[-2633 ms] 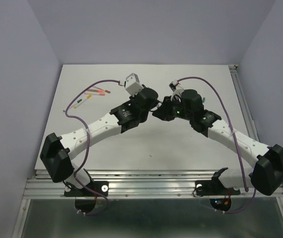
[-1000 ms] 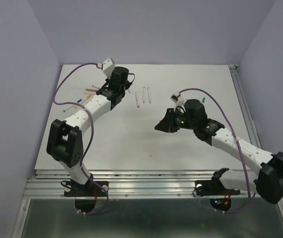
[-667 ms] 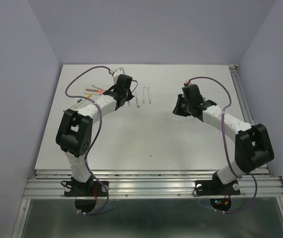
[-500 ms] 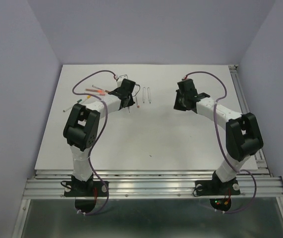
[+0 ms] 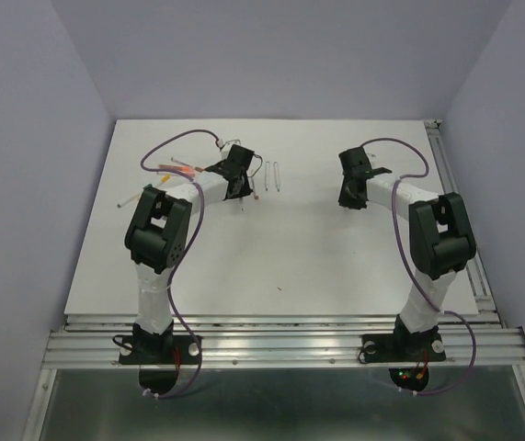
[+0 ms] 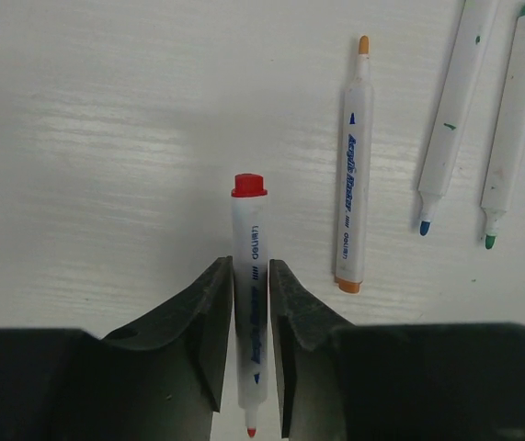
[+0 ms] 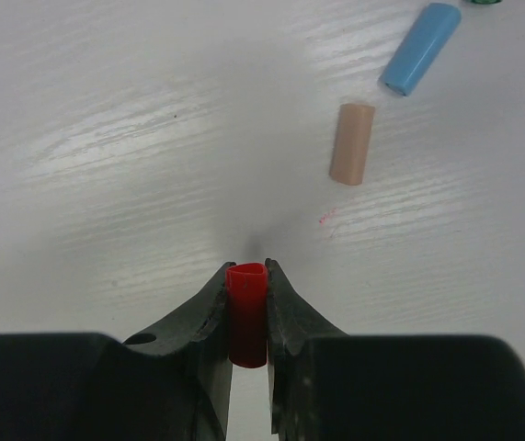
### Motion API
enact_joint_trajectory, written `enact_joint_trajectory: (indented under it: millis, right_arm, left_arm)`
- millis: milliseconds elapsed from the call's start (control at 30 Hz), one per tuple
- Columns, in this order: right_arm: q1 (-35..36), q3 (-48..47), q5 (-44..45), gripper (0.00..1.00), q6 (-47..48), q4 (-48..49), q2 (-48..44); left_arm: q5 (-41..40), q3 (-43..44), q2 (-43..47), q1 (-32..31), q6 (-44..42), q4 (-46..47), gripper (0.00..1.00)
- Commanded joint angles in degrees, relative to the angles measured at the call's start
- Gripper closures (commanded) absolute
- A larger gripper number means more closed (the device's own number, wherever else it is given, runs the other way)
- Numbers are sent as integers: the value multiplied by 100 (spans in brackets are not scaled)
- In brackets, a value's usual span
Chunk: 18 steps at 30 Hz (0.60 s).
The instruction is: Open the pen caps
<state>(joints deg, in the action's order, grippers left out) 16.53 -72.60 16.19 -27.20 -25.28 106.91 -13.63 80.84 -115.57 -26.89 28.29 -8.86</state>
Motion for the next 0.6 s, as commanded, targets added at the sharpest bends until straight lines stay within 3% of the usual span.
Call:
enact_joint_trajectory:
  millis: [0, 133, 300, 467, 500, 533, 567]
  right_arm:
    - [-89, -308, 271, 88, -22, -153, 93]
    - [-133, -185, 306, 85, -31, -179, 93]
    - [-142, -79, 236, 76, 22, -136, 32]
    - [-133, 17, 218, 67, 57, -56, -153]
    - [-142, 18, 227, 58, 57, -56, -188]
    - [-133, 26, 218, 55, 48, -48, -214]
    - [-133, 35, 218, 50, 57, -39, -241]
  left_arm:
    - [27, 319, 52, 0, -78, -195, 64]
    - [44, 380, 70, 9, -78, -326, 50]
    - [36, 406, 253, 0, -105, -406, 46]
    - [-245, 389, 570, 9, -105, -520, 31]
    - [-324, 337, 701, 0, -96, -529, 21]
    - [-455, 310, 772, 0, -113, -520, 6]
    - [-509, 301, 834, 9, -105, -529, 6]
